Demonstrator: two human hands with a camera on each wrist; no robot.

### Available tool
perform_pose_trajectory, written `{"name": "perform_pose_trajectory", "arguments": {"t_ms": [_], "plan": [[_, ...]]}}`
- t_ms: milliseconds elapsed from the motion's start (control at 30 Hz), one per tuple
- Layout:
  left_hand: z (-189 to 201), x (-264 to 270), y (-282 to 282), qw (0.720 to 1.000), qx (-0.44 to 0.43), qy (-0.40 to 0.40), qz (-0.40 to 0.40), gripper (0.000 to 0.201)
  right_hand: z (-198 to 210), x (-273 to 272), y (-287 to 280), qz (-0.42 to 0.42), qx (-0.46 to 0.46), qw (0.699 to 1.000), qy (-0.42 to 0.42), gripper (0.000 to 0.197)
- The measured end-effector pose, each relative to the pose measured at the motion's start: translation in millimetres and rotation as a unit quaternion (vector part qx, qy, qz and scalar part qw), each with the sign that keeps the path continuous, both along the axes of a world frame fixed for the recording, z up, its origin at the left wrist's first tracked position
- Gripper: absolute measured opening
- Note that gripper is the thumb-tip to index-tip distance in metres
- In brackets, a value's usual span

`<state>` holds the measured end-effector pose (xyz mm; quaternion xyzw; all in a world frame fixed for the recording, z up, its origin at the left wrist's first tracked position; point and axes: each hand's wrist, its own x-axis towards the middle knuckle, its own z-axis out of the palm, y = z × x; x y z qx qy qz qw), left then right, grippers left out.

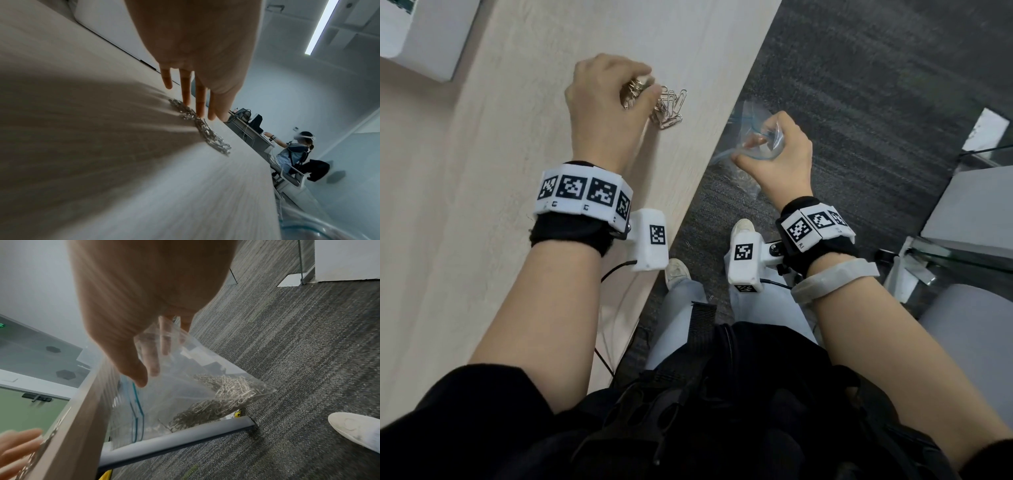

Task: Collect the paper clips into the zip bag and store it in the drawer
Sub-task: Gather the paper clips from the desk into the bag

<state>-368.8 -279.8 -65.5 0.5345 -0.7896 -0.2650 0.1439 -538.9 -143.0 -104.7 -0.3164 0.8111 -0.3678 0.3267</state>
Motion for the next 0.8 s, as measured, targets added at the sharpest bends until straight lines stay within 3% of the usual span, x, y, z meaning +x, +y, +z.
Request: {"name": "perform_pose_trajectory", "arguments": {"t_ms": [100, 167, 400, 800], "plan": [[1, 1, 1, 0.993, 0.065, -0.097, -0.02, 0.066, -1, 3, 3, -0.003, -0.005, 1.0, -0.002, 0.036], [4, -2, 6, 0.988, 0.071, -0.133, -0.038, 0.07, -1, 6, 5, -0.004, -0.008, 1.0, -0.005, 0.037], [-3, -15, 23, 0.998, 0.048, 0.032, -0.036, 0.04, -2, 11, 6, -0.003, 0.0, 1.0, -0.001, 0.037], [-8, -31, 41, 0.992, 0.026, 0.048, -0.112, 0.017, -1, 13, 3, -0.001, -0.011, 1.0, 0.002, 0.037]]}}
